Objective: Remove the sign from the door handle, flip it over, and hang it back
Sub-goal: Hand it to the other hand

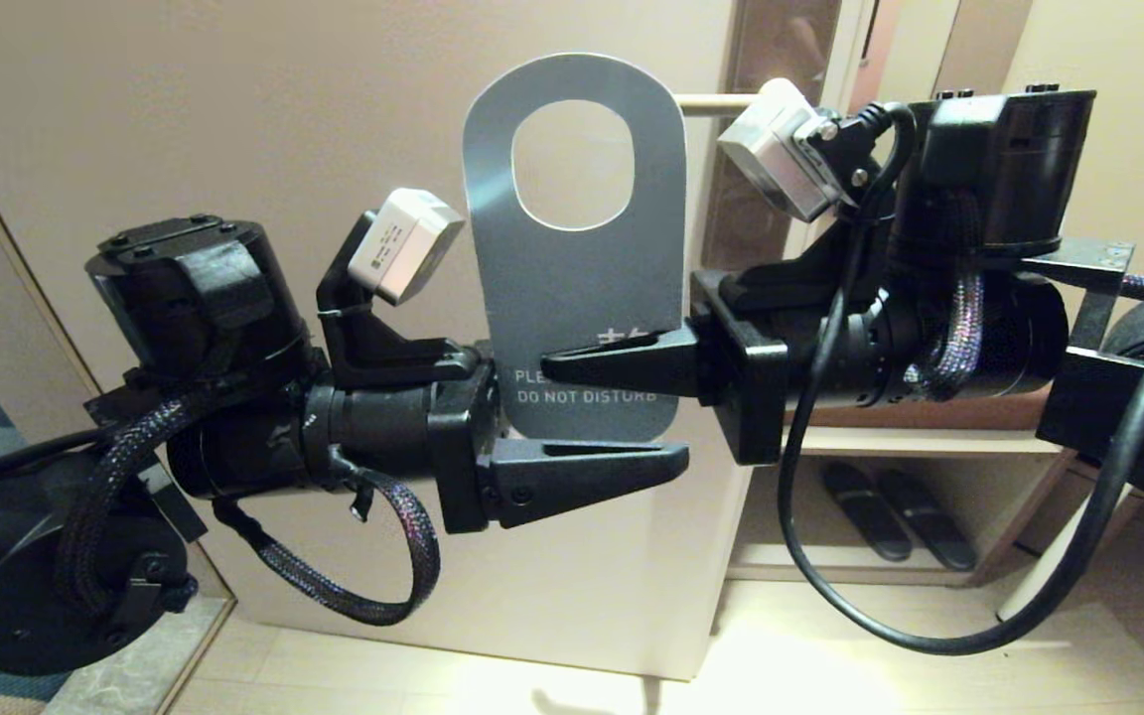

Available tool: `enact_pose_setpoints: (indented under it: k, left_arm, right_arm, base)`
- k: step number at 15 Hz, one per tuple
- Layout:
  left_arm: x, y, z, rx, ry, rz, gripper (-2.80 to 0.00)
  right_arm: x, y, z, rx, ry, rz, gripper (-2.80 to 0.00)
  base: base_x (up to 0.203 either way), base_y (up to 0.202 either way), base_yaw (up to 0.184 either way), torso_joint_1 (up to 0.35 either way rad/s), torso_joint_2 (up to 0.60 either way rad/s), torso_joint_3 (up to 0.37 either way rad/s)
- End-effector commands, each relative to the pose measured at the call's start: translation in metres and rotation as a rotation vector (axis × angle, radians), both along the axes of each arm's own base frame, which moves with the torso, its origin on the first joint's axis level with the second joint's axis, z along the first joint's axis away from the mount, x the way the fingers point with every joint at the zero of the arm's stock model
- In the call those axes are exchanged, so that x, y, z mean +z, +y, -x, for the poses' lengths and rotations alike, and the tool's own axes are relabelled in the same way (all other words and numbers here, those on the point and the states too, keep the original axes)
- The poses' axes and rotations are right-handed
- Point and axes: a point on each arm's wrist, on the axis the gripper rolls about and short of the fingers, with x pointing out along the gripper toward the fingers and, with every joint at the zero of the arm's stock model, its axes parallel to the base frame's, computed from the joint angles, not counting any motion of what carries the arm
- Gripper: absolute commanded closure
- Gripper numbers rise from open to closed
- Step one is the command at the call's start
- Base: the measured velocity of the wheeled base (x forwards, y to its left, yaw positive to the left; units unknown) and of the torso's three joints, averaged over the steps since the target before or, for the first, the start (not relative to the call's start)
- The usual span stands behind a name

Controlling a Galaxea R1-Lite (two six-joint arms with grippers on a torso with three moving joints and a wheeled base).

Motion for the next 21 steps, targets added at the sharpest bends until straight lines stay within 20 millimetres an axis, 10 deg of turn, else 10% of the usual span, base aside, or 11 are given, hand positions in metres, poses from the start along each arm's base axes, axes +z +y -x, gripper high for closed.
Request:
enact_pose_setpoints:
  k: [1,21]
  left_arm:
    - [-0.001,-0.001,0.0,-0.007,0.002,-0.001,-2.8]
    - [0.0,0.015,-0.009,0.057,0.009,0.001,-2.8]
  right_arm:
    - [0.001,0.0,0.0,0.006,-0.003,-0.004,0.0]
    - [-0.001,-0.004,-0.004,-0.014,-0.001,-0.001,0.0]
  base:
    - [0.0,0.0,0.0,0.0,0.0,0.0]
    - [0.0,0.0,0.0,0.0,0.0,0.0]
